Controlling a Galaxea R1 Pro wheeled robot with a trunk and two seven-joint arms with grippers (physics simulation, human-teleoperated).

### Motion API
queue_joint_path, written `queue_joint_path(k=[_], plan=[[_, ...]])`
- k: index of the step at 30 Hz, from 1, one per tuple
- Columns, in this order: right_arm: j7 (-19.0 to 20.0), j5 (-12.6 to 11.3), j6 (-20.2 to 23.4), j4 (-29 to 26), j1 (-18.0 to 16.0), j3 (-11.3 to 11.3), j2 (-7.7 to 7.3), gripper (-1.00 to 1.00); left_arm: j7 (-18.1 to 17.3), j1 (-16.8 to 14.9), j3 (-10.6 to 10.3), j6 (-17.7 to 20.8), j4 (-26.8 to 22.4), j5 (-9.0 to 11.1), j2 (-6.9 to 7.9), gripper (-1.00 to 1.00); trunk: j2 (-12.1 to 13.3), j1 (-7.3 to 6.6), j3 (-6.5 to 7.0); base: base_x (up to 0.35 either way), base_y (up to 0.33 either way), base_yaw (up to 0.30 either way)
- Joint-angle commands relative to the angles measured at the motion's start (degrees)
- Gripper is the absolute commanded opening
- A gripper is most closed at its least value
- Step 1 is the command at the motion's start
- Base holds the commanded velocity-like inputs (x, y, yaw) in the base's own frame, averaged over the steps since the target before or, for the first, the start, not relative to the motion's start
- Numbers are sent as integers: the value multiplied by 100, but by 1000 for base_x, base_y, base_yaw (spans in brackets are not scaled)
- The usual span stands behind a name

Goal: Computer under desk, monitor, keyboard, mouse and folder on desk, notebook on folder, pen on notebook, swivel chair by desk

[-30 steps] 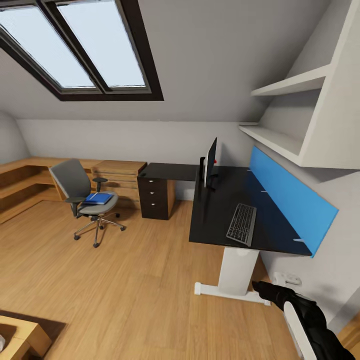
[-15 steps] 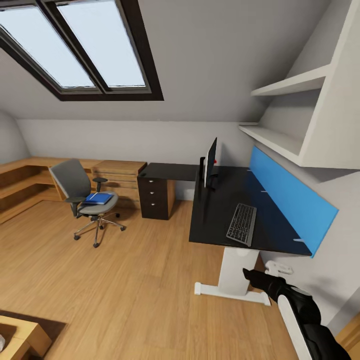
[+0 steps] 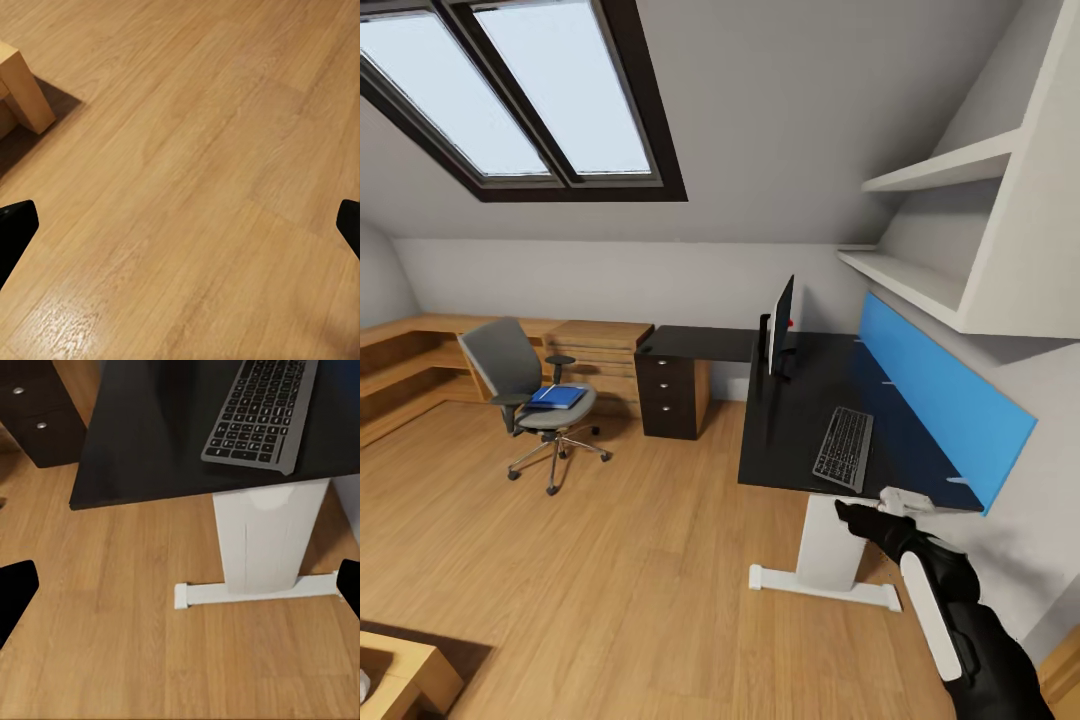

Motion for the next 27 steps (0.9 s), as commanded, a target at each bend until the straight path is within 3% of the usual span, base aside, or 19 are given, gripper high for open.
queue_joint_path(k=[1, 16, 20, 27], plan=[[-53, -53, -31, 92, -118, 22, -2, 100, 16, -4, 29, -16, 1, -31, -2, 100, -14, 3, -14, 0, 0, 0], [-66, 22, -496, 2049, -2091, 88, -7, 100, 21, -5, 46, -16, 1, -22, -2, 100, -14, 3, -14, 0, 0, 0], [-67, 98, -862, 2447, -2398, 89, -5, 100, 21, -4, 45, -16, 1, -22, -7, 100, -14, 3, -14, 25, 0, 0], [-153, 437, -1992, 2952, -2605, 87, -4, 100, 21, -4, 40, -16, 1, -22, -10, 100, -14, 3, -14, 202, 0, 0]])
